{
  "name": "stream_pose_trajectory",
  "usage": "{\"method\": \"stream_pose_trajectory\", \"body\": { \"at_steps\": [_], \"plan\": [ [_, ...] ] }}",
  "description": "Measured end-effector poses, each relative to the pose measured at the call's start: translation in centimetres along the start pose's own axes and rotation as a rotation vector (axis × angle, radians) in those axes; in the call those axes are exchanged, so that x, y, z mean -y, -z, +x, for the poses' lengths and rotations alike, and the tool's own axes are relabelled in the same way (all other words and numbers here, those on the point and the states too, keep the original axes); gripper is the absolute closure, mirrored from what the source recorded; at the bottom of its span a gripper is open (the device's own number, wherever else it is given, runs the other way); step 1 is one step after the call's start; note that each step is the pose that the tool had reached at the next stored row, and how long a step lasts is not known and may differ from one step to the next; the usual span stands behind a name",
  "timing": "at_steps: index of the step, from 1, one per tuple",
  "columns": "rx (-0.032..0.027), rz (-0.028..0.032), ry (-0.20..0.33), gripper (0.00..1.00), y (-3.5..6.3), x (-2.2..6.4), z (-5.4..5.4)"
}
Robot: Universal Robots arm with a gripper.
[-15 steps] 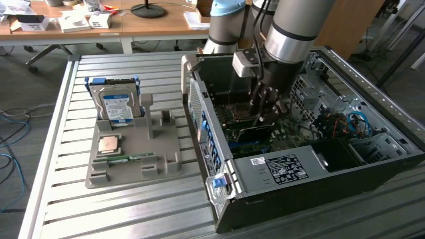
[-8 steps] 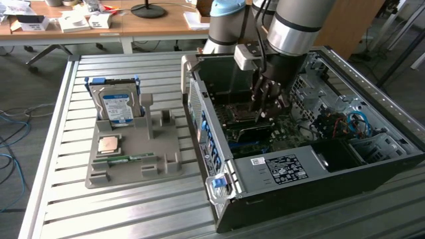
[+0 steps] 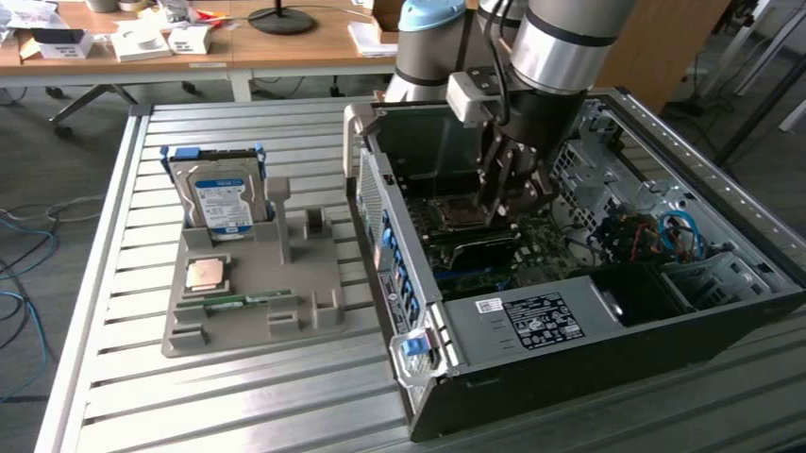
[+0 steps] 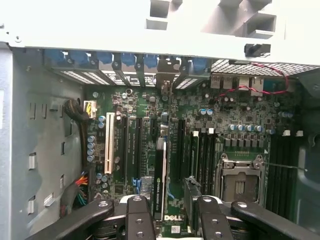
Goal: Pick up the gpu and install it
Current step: 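Insert the gpu into the slot, then press down on the gpu until it lock into place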
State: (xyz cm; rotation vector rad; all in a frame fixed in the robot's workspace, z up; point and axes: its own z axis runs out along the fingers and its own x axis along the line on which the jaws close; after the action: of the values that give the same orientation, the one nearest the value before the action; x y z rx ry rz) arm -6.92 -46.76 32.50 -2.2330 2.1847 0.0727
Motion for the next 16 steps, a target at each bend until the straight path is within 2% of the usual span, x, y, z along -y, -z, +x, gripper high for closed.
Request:
{"method": "stream_pose_trajectory", "body": {
  "at_steps": [4, 16],
  "plan": [
    [0.0001, -0.0001, 0.0, 0.6, 0.53, 0.01, -0.02],
    [-0.0001, -0.0003, 0.0, 0.6, 0.54, 0.01, -0.02]
  ]
}}
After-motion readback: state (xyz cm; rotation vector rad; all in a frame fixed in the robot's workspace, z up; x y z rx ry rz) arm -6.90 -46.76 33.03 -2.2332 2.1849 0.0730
